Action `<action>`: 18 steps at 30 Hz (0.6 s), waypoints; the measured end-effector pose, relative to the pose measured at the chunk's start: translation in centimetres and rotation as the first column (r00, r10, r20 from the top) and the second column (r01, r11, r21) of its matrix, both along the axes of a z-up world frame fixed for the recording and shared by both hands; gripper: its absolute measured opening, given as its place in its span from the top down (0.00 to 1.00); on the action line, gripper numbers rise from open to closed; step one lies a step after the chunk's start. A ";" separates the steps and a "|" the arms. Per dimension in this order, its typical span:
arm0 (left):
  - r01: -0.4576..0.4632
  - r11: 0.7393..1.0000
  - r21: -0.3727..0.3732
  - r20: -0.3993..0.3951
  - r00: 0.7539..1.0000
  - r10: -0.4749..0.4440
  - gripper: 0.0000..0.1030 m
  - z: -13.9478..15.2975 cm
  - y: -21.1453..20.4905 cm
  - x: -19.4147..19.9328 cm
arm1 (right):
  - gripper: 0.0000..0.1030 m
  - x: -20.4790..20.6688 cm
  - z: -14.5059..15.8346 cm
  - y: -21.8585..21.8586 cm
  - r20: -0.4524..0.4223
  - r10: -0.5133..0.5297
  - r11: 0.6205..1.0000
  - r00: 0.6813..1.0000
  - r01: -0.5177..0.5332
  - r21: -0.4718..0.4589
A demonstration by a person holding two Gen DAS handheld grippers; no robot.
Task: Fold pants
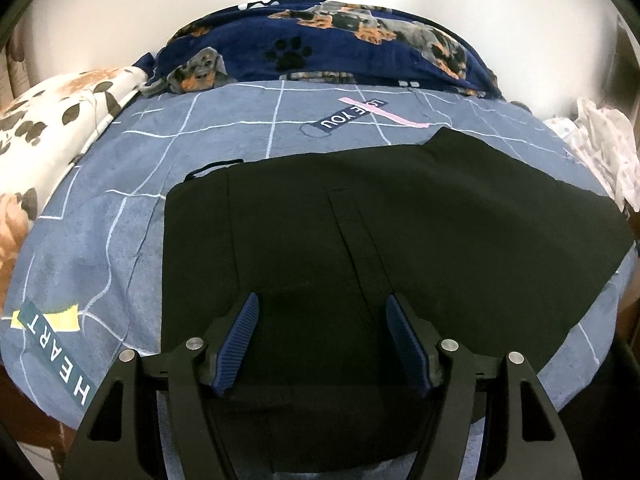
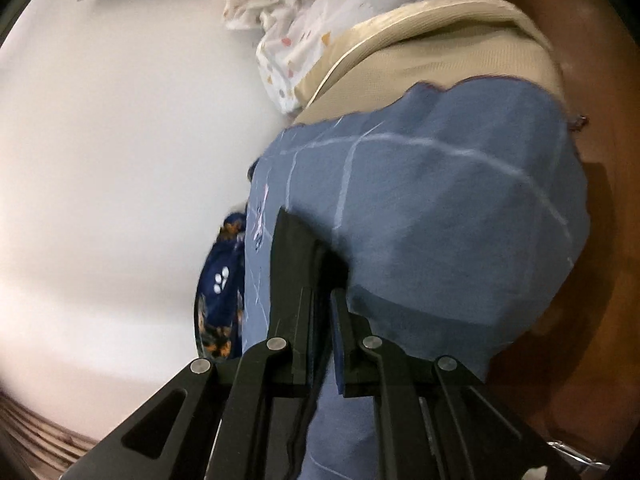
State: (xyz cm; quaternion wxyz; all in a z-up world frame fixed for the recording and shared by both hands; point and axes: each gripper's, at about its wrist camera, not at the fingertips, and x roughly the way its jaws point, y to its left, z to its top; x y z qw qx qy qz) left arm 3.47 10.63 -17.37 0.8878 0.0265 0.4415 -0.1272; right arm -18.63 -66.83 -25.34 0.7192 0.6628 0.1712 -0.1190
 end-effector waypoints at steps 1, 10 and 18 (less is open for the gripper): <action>0.001 1.000 0.002 0.000 1.000 -0.001 0.35 0.0 0.0 0.0 | 0.90 -0.3 -0.2 -0.2 -0.015 0.001 1.000 1.000 -0.002 -0.006; -0.003 1.000 0.004 0.002 1.000 0.003 0.35 0.0 0.0 0.1 | 0.96 2.3 1.3 -0.9 -0.134 0.107 0.979 0.985 -0.128 -0.160; 0.004 1.000 0.013 0.000 1.000 -0.004 0.32 -0.1 0.0 0.2 | 0.91 3.1 1.8 -0.9 -0.135 0.150 0.958 0.979 -0.177 -0.224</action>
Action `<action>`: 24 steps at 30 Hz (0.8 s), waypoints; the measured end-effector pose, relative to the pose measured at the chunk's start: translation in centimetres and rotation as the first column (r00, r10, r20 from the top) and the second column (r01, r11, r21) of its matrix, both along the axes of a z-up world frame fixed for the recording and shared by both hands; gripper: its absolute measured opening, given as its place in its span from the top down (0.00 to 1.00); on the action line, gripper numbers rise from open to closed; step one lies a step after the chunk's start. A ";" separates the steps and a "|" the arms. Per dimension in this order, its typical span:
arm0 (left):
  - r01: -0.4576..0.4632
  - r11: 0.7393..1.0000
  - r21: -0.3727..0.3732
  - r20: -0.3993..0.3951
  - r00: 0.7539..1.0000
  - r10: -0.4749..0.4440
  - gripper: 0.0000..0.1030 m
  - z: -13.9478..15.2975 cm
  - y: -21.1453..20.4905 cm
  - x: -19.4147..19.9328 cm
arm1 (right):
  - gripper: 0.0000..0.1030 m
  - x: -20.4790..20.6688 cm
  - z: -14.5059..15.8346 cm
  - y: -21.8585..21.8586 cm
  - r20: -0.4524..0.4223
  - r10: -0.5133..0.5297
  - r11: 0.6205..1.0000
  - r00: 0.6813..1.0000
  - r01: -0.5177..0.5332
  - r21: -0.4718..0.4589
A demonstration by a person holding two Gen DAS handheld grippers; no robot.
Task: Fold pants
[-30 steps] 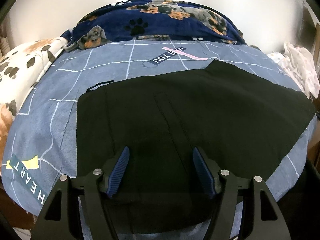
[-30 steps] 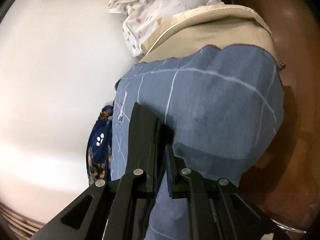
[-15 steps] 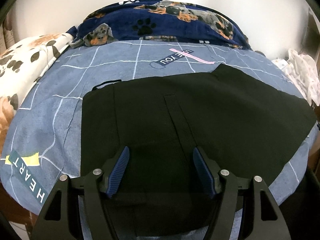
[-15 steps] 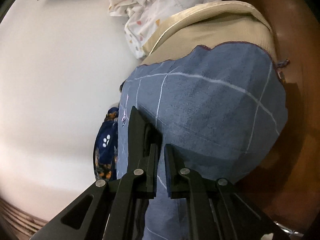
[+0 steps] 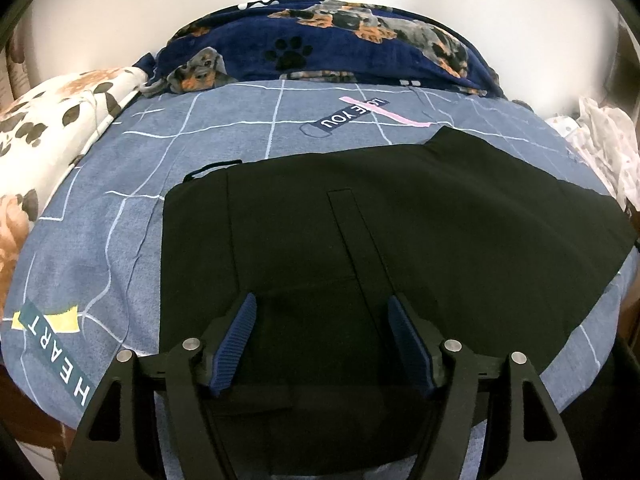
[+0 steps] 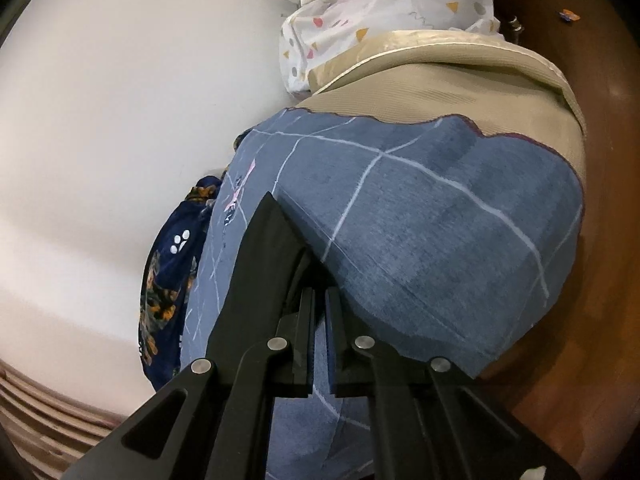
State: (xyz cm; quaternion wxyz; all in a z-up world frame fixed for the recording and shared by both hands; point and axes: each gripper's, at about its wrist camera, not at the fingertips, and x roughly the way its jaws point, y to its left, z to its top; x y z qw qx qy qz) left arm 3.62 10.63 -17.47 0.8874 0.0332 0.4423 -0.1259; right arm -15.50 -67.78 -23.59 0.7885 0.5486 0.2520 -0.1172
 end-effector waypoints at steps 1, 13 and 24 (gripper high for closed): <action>0.001 1.000 0.002 -0.001 1.000 -0.001 0.32 0.0 0.0 0.0 | 0.91 0.1 0.0 -0.1 0.013 0.002 1.000 1.000 -0.002 0.006; 0.001 1.000 0.001 -0.004 1.000 -0.001 0.31 0.0 0.1 0.2 | 0.97 2.1 -0.4 -0.3 -0.004 -0.005 0.998 1.000 0.005 0.062; 0.000 1.000 0.005 -0.006 1.000 0.000 0.31 0.0 0.0 0.2 | 1.00 -0.3 0.3 0.0 -0.058 -0.058 0.998 0.997 0.057 -0.011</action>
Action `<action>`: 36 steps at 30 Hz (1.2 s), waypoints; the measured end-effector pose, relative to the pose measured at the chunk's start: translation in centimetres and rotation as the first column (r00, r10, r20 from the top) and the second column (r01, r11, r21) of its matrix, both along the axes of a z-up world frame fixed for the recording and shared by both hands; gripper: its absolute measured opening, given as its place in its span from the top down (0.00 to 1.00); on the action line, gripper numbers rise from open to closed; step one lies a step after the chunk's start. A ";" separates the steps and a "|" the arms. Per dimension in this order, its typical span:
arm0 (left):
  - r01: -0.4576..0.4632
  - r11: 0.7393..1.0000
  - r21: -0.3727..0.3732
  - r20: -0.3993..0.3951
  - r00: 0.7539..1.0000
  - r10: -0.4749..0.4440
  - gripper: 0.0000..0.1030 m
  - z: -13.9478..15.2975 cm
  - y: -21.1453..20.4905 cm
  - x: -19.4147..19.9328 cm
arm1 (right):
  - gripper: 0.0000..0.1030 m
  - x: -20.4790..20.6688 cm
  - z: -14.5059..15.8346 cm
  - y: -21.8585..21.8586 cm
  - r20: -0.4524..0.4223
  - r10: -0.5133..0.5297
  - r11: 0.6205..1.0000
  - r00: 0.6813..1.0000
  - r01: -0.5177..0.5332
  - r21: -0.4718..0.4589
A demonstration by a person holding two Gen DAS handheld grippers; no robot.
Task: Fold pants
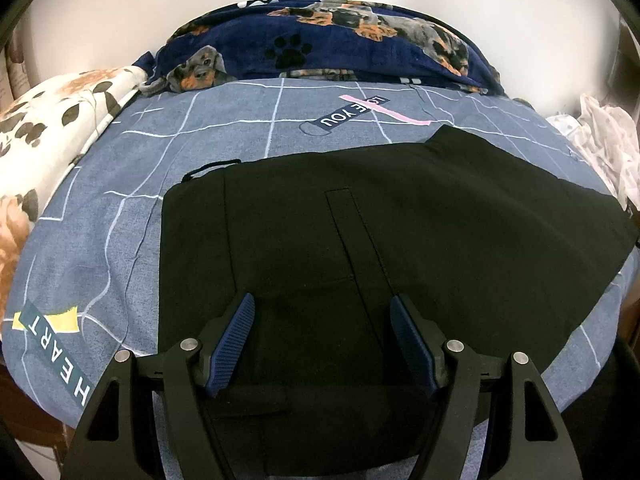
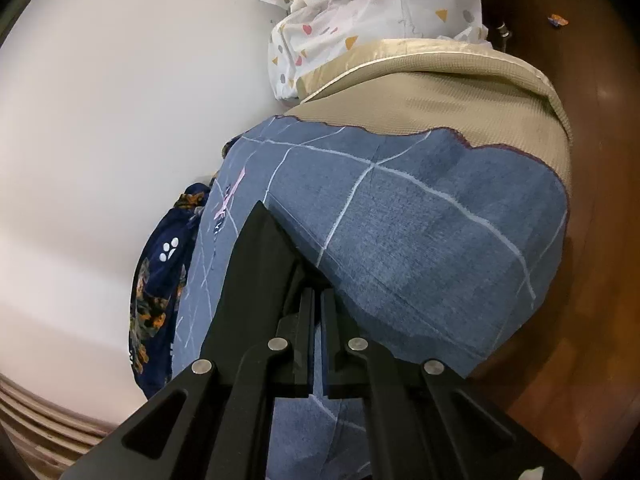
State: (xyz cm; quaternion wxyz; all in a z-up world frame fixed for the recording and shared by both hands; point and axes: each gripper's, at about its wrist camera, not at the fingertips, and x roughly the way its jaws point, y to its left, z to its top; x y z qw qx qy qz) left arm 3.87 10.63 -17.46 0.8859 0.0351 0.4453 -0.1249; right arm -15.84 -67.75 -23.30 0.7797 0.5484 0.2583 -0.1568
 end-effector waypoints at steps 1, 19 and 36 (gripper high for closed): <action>-0.001 1.000 -0.002 0.000 1.000 0.001 0.31 0.0 0.0 0.0 | 1.00 -0.3 0.0 -0.2 -0.011 -0.023 1.000 1.000 0.023 -0.005; -0.013 1.000 -0.005 0.001 1.000 0.013 0.30 0.0 -0.4 -0.1 | 0.95 0.0 0.4 -1.2 0.021 0.010 1.000 1.000 -0.010 0.011; -0.262 0.915 -0.308 -0.123 0.964 0.235 0.36 3.8 11.1 -3.5 | 0.96 2.2 0.3 1.0 0.022 0.112 0.993 0.993 -0.113 0.019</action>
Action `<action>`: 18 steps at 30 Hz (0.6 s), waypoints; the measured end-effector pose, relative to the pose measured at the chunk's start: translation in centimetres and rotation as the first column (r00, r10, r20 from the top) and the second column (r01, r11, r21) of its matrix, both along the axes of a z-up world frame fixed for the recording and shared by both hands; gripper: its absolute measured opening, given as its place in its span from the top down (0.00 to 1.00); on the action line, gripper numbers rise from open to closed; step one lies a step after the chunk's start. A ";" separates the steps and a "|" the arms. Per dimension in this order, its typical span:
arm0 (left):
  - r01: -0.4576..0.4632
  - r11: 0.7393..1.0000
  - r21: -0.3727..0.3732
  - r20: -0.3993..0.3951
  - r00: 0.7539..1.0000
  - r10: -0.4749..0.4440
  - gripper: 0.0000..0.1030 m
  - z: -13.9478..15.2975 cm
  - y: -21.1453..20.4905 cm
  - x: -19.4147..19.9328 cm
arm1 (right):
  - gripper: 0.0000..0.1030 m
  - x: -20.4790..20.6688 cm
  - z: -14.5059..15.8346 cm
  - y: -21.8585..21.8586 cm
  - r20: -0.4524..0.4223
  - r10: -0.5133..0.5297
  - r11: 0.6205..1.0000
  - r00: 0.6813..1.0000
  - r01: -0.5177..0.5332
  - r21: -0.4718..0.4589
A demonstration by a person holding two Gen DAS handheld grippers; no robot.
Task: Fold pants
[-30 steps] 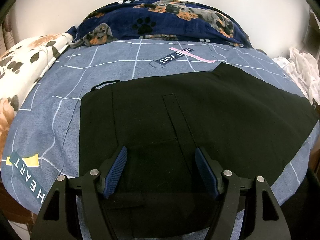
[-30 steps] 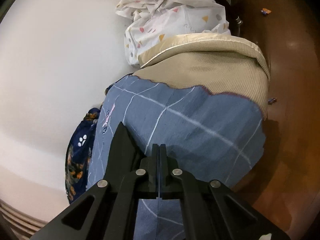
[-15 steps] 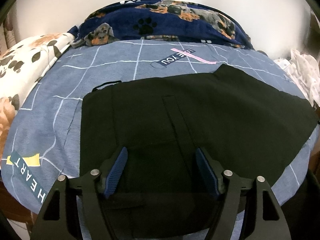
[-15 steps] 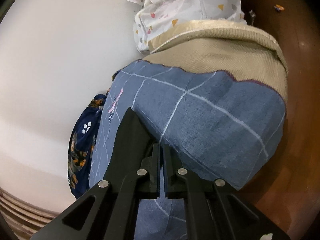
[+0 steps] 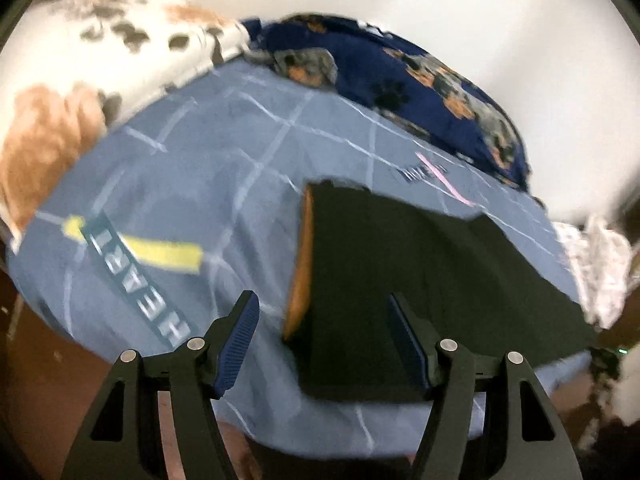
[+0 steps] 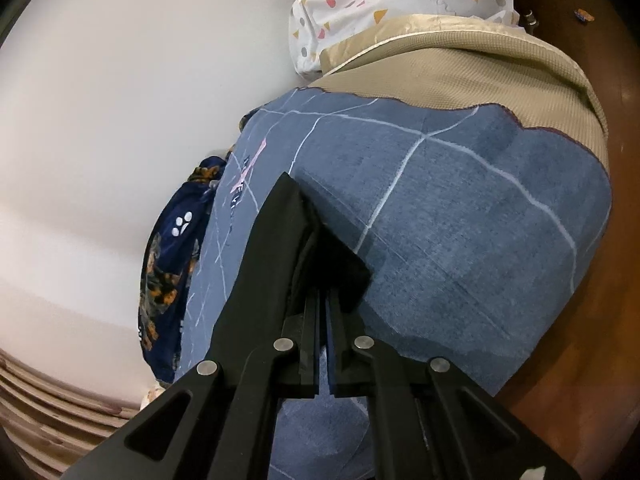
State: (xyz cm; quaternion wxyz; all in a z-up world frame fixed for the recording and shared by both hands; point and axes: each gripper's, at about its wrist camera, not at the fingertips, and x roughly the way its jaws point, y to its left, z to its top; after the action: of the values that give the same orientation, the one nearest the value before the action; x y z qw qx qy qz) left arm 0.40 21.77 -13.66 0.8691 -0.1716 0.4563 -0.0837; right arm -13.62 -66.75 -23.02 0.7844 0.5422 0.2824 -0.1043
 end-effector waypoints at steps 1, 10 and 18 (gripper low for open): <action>0.014 1.000 -0.020 -0.018 1.000 -0.015 0.36 -0.3 -0.1 -0.3 | 0.96 0.0 0.0 0.0 -0.004 -0.001 1.000 1.000 0.001 -0.005; 0.062 0.997 -0.037 -0.130 0.989 -0.066 0.51 -2.8 -2.6 -1.0 | 0.97 0.3 0.1 0.1 -0.028 -0.004 1.000 1.000 0.004 -0.017; 0.035 0.999 0.019 -0.147 0.989 -0.032 0.57 -2.2 -2.4 -1.5 | 0.98 0.0 -0.2 0.0 -0.012 -0.021 1.000 1.000 0.021 0.013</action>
State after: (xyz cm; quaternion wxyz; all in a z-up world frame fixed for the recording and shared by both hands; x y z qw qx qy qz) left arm -1.14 19.35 -15.91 0.8333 -0.1604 0.5228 -0.0805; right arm -13.58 -66.74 -23.21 0.7779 0.5498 0.2820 -0.1140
